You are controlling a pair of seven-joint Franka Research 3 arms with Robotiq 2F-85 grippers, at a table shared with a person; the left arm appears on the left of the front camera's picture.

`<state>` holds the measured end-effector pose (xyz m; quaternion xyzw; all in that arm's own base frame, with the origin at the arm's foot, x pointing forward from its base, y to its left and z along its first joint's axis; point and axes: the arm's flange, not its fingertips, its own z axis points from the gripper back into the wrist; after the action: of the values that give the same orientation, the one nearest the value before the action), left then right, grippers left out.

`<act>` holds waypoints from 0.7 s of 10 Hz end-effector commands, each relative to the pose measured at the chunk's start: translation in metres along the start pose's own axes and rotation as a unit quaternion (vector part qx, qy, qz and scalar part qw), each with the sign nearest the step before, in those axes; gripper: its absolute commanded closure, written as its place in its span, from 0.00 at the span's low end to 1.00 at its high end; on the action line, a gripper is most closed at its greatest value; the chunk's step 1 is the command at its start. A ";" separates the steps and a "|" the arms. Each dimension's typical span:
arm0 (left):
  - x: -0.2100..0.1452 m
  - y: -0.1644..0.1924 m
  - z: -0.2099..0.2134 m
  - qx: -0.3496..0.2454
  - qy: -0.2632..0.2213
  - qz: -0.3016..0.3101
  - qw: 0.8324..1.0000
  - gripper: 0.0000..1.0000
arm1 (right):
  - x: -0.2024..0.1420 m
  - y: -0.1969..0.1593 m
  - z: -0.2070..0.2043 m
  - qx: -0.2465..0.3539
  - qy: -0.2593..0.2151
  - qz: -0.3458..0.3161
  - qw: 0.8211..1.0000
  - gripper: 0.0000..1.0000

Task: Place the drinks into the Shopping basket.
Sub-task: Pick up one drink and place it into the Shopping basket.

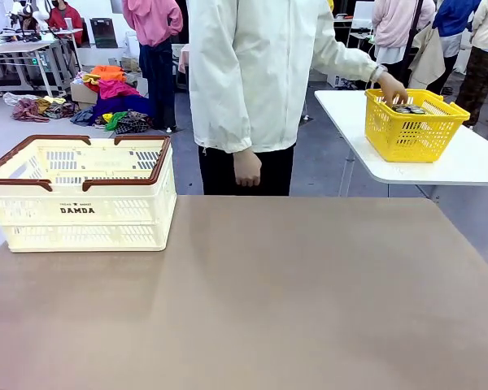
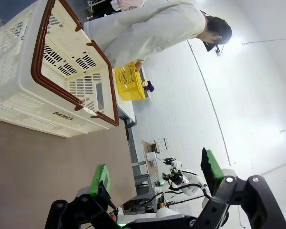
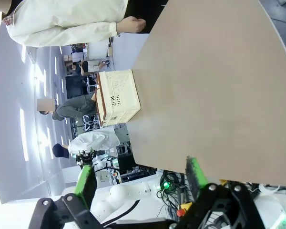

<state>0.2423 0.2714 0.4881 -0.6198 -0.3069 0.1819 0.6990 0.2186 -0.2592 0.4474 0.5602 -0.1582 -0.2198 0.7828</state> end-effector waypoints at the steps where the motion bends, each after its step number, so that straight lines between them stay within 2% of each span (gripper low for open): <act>1: -0.001 0.000 0.003 0.000 0.008 -0.007 1.000 0.00 | -0.001 0.003 0.004 -0.001 0.004 0.007 1.000 0.00; 7: -0.001 0.000 0.003 0.000 0.008 -0.007 1.000 0.00 | -0.001 0.003 0.004 -0.001 0.004 0.007 1.000 0.00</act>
<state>0.2424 0.2713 0.4881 -0.6197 -0.3070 0.1818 0.6990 0.2186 -0.2590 0.4475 0.5602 -0.1578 -0.2196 0.7830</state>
